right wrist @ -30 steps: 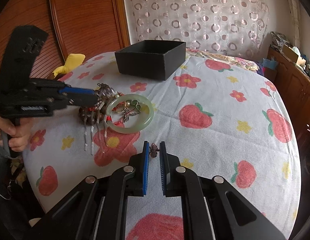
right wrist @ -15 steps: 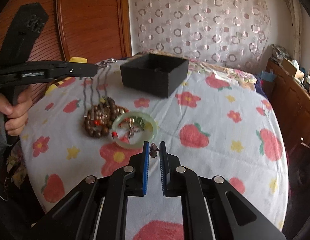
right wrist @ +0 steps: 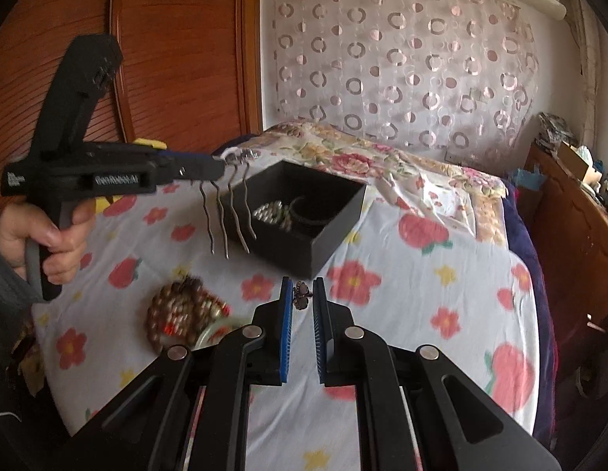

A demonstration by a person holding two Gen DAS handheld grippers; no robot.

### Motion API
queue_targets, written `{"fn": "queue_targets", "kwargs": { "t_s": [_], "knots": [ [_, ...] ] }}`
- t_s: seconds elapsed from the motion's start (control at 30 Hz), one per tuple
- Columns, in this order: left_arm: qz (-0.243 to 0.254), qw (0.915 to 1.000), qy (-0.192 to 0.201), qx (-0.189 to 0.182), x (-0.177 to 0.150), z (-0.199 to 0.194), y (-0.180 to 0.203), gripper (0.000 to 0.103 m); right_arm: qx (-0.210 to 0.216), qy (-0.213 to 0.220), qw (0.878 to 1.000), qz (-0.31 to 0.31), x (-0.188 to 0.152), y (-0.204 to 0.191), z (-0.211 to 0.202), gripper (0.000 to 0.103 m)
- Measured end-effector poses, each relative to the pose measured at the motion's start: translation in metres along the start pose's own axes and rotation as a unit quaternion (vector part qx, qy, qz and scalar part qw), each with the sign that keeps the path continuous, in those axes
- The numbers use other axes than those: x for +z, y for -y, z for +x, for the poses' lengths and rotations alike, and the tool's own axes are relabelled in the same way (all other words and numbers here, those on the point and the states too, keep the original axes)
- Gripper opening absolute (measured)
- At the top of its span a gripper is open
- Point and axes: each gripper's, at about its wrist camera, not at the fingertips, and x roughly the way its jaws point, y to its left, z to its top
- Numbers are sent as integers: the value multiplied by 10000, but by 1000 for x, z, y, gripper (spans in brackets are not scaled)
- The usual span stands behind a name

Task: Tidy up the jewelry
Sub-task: 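Carry comb and earring into the black box and open both tools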

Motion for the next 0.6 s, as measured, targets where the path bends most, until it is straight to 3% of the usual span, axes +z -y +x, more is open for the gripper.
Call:
{"fn": "queue_targets", "kwargs": {
  "t_s": [0.4, 0.6],
  "knots": [
    [-5, 9996, -247, 109, 16, 56, -21, 20, 174, 8, 9998, -78, 45, 18, 47, 12],
    [-146, 9998, -85, 101, 20, 51, -35, 20, 263, -96, 9995, -122, 55, 20, 76, 12]
  ]
}}
